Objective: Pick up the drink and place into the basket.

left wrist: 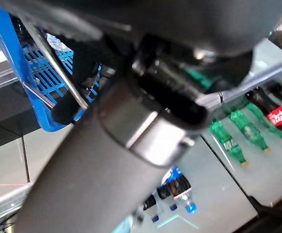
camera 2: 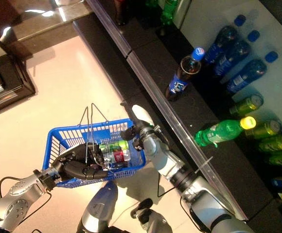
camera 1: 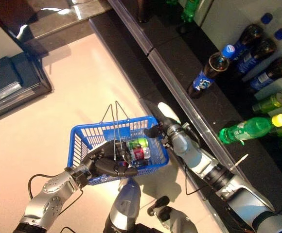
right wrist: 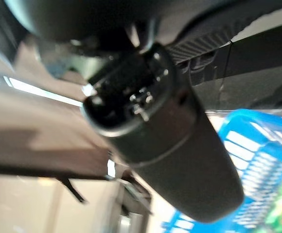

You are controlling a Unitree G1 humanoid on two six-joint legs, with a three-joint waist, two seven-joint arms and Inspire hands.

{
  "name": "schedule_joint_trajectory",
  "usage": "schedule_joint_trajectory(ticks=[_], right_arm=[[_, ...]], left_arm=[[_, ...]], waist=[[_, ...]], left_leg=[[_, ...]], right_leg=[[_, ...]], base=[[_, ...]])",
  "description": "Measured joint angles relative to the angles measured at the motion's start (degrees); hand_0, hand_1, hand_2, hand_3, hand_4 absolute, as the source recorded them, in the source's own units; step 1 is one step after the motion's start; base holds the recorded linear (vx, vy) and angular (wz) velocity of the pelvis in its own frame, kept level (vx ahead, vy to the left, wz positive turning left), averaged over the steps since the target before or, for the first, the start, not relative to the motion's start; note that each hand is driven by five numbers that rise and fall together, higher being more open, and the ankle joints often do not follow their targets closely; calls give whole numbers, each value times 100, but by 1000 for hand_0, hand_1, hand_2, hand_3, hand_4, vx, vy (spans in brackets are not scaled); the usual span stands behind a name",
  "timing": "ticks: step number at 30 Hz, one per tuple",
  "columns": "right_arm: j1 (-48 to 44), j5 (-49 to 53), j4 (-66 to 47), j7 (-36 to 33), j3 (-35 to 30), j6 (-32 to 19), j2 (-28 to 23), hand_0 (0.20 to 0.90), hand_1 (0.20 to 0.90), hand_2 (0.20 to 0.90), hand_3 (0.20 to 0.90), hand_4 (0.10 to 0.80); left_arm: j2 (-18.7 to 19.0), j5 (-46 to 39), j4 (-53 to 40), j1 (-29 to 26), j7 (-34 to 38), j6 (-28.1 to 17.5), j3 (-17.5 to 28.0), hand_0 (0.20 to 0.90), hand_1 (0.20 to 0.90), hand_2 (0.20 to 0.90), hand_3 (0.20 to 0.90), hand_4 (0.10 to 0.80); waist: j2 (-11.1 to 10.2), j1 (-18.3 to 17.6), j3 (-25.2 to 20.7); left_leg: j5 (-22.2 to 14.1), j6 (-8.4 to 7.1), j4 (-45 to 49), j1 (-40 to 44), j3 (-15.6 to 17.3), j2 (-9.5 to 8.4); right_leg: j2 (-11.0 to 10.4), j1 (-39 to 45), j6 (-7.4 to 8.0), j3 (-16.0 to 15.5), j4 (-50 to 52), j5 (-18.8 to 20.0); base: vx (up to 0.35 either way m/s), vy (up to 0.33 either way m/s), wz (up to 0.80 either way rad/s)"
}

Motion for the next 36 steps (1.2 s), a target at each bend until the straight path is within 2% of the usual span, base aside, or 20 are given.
schedule_joint_trajectory(ticks=[6,10,15,16,18,21,25,30,32,34,36], right_arm=[[755,818,-586,163,-427,-454,-129,900,900,900,900,800],[1389,1497,-595,292,-820,-923,-22,900,900,900,900,800],[2309,1755,-505,620,-1050,-1191,214,900,900,900,900,800],[2634,1843,-325,752,-1082,-1277,336,900,900,900,900,800],[2931,1902,-103,866,-1079,-1263,423,900,900,900,900,800],[3319,1913,535,1156,-1188,-1291,653,900,900,900,900,800],[3604,1926,1426,1394,-1279,-1242,797,900,900,900,900,800],[3614,2317,3324,1494,-1460,-1156,1296,900,900,900,900,800],[3748,2318,3562,1549,-1500,-1200,1327,900,900,900,900,800],[3547,2314,4679,1556,-1675,-1336,1483,900,900,900,900,800],[3519,2311,5224,1541,-1808,-1376,1485,900,900,900,900,800]], left_arm=[[-420,16,694,89,276,-370,162,300,300,300,200,100],[-772,30,1327,276,501,-873,223,300,300,300,200,100],[-1159,41,1948,497,1053,-1436,422,300,300,300,200,100],[-1286,68,2153,562,1330,-1621,420,300,300,300,200,100],[-1386,70,2398,639,1608,-1727,463,300,300,300,200,100],[-1730,51,3144,730,2104,-1977,754,300,300,300,200,100],[-2059,-215,4006,715,2646,-1993,845,300,300,300,200,100],[-2442,-248,5238,555,2991,-2012,889,300,300,300,200,100],[-2487,-238,5289,601,2995,-2033,887,300,300,300,200,100],[-2545,-260,5768,524,2985,-2050,888,300,300,300,200,100],[-2568,-271,6129,514,3019,-2040,892,300,300,300,200,100]], waist=[[-41,-333,23],[-62,-394,27],[-222,-653,-12],[-288,-820,-50],[-390,-916,-113],[-544,-1254,-314],[-572,-1583,-686],[-447,-1742,-1311],[-423,-1756,-1417],[-355,-1795,-1659],[-287,-1860,-1859]], left_leg=[[-16,24,-12,81,155,93],[-33,48,-63,205,343,158],[-47,75,-194,458,616,226],[-44,89,-254,554,726,260],[-56,108,-336,683,938,305],[-40,141,-536,869,1322,364],[26,191,-819,1098,1595,367],[70,195,-1236,1542,1792,362],[74,188,-1314,1605,1824,373],[97,185,-1401,1685,1840,358],[88,197,-1403,1687,1847,346]], right_leg=[[93,70,-8,128,-175,143],[136,114,-10,317,-304,245],[199,242,-5,565,-530,393],[206,321,11,624,-626,439],[226,337,14,792,-703,496],[239,363,42,1020,-875,605],[257,459,82,1233,-1217,777],[318,840,122,1352,-1713,932],[336,883,118,1349,-1767,935],[336,957,139,1352,-1853,950],[332,1002,146,1347,-1950,987]], base=[[25,-10,-13],[11,-7,-26],[2,-1,-27],[-5,-5,-26],[-17,-2,-41],[-11,20,-43],[2,13,-33],[30,-9,-16],[45,-11,-5],[19,-6,-1],[17,-6,0]])
